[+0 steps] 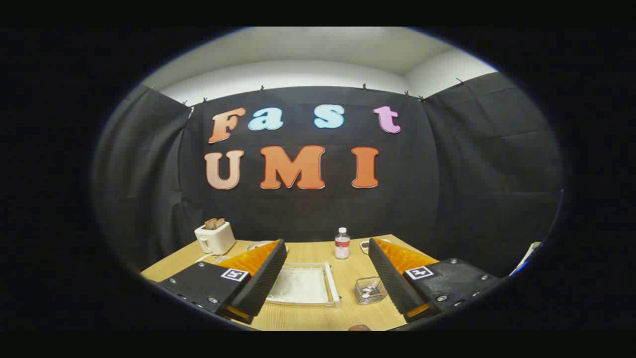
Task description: Take the plate from the dish rack, then take the spoon from the basket and place it into the plate.
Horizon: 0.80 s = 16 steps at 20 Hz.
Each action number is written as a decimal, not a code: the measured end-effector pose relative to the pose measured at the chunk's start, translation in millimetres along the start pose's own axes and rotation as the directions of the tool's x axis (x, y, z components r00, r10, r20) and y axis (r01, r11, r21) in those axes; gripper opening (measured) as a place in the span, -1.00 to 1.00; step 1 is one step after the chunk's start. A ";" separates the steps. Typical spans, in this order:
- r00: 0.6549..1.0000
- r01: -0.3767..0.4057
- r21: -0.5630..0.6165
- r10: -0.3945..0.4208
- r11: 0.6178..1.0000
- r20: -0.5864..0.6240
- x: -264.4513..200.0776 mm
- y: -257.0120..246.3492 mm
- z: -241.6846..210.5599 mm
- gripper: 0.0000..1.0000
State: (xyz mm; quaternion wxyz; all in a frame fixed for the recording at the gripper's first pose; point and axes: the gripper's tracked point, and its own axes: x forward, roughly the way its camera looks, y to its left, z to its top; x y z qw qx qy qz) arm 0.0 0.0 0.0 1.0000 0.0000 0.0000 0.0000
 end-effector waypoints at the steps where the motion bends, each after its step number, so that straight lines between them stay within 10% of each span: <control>1: 1.000 0.001 -0.003 -0.001 1.000 -0.001 -2.0 0.2 -0.5 0.97; 16: 0.999 -0.049 -0.008 0.049 0.999 -0.018 -0.3 21.7 -0.6 0.98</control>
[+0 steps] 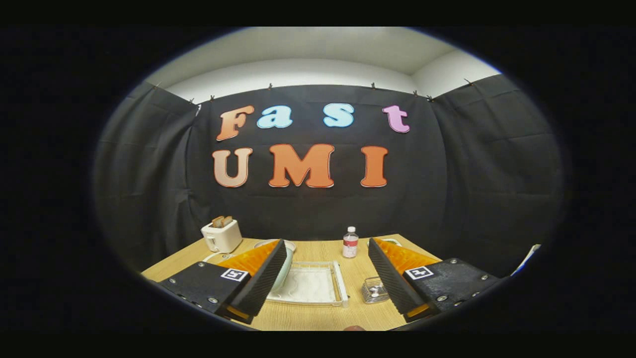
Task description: Take the plate from the dish rack, then take the spoon from the basket and place it into the plate.
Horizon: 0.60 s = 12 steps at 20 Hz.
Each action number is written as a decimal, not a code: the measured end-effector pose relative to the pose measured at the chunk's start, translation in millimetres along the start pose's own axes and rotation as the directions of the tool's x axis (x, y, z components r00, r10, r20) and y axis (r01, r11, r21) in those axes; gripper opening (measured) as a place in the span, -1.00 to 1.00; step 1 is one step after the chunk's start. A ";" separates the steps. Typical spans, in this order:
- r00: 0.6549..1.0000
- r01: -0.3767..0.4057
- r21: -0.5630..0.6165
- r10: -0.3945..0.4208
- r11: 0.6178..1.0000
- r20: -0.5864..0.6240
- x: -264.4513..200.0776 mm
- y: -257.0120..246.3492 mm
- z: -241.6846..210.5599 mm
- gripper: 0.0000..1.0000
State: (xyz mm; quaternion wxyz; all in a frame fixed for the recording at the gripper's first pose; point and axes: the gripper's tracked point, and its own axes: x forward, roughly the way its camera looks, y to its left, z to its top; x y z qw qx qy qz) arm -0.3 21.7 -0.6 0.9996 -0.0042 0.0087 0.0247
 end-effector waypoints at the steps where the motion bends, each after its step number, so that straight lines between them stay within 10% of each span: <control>1: 1.000 -0.001 -0.002 0.001 1.000 -0.003 0.5 0.0 -0.6 0.98; 12: 0.998 -0.041 0.022 0.042 0.999 -0.046 23.1 18.9 -13.3 0.97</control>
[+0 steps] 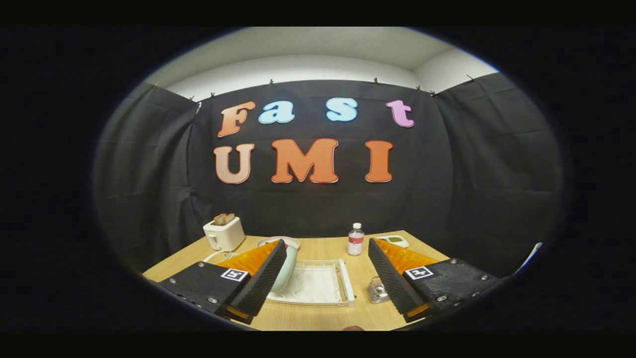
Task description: Take the plate from the dish rack, then take the spoon from the basket and place it into the plate.
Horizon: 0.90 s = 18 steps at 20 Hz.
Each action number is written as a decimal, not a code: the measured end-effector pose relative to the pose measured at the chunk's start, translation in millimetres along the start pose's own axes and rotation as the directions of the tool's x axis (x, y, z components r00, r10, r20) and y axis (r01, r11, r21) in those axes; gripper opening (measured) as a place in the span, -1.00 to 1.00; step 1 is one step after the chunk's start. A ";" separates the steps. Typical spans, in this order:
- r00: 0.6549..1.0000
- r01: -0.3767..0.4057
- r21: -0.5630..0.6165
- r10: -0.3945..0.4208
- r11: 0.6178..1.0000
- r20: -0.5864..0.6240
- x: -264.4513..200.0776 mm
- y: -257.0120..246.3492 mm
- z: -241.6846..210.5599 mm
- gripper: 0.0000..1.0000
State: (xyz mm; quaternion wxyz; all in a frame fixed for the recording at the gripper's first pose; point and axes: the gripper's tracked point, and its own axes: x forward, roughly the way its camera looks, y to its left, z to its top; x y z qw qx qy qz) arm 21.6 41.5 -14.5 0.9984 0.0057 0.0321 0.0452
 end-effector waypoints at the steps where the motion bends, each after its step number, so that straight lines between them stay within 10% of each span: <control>1: 1.000 -0.011 0.005 0.011 1.000 -0.010 4.4 3.0 -2.0 0.97; 18: 0.955 -0.011 -0.002 0.010 1.000 -0.295 122.9 52.2 -88.0 0.98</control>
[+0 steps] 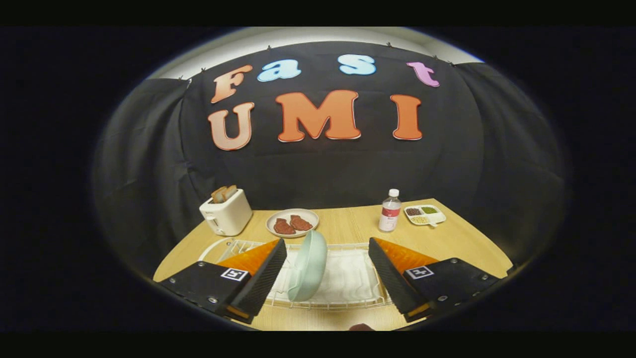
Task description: Take the plate from the dish rack, then take the spoon from the basket and place it into the plate.
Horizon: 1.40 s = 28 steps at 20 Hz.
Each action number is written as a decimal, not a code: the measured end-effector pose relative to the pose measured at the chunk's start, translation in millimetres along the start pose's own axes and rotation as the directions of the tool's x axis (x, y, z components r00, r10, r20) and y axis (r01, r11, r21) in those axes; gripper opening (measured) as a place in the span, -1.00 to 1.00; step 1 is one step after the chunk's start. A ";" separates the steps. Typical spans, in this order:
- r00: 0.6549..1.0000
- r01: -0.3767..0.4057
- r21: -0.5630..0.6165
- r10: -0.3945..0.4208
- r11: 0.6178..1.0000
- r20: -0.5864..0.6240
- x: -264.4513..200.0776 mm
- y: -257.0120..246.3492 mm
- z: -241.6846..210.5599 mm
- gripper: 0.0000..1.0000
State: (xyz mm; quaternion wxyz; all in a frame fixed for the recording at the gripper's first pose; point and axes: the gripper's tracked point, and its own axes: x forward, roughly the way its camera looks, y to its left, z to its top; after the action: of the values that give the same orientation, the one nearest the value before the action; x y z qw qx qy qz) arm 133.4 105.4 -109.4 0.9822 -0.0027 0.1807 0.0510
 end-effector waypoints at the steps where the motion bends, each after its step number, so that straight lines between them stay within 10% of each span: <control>1: 1.000 0.012 -0.011 -0.013 1.000 -0.020 8.3 -1.8 -6.3 0.98; 14: 0.949 0.124 -0.023 -0.125 0.992 -0.291 68.0 -4.7 -79.9 0.98; 24: 0.904 0.141 0.045 -0.110 0.989 -0.413 70.7 15.5 -95.0 -0.39; 28: 0.901 0.156 -0.031 -0.155 0.987 -0.406 63.1 22.0 -82.4 -0.44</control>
State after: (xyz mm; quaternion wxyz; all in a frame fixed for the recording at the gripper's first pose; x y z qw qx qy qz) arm 160.6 131.5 -208.5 0.9240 -0.0267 0.3802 -0.0295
